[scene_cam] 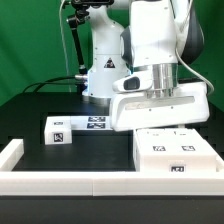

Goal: Assemble cabinet

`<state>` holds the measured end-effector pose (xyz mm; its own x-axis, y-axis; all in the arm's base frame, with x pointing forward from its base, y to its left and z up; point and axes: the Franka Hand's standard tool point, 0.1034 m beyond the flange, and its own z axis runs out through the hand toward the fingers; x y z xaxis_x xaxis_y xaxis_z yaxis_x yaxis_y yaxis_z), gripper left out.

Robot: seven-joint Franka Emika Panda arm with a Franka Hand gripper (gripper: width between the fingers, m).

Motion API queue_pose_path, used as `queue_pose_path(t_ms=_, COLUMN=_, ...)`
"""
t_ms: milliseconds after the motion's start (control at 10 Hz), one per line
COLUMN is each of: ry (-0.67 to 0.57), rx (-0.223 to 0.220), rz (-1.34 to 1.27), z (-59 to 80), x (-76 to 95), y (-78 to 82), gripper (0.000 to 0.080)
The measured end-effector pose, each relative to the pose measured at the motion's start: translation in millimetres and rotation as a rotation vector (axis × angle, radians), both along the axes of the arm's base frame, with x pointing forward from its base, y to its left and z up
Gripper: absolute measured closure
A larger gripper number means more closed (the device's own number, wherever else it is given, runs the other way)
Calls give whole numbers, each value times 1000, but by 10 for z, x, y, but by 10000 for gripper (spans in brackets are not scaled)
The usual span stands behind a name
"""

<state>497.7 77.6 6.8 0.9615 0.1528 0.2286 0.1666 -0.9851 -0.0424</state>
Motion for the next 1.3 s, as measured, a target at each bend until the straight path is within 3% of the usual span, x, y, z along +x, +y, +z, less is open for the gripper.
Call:
queue_pose_path(t_ms=100, ry=-21, rx=-7, rz=23, z=2, x=-8, y=-16, gripper=522)
queue_pose_path(t_ms=200, ry=-35, rx=-14, rz=40, z=-8, x=-45, y=-37, gripper=603)
queue_pose_path(t_ms=500, ry=-75, rx=-40, rz=107, z=-16, x=-66, y=-141, gripper=603)
queue_pose_path(t_ms=800, ry=-64, rx=-40, rz=114, z=0, x=-69, y=-139, gripper=603)
queue_pose_path(t_ms=1300, ry=16, rx=-38, rz=146, z=628, x=-20, y=-60, gripper=609)
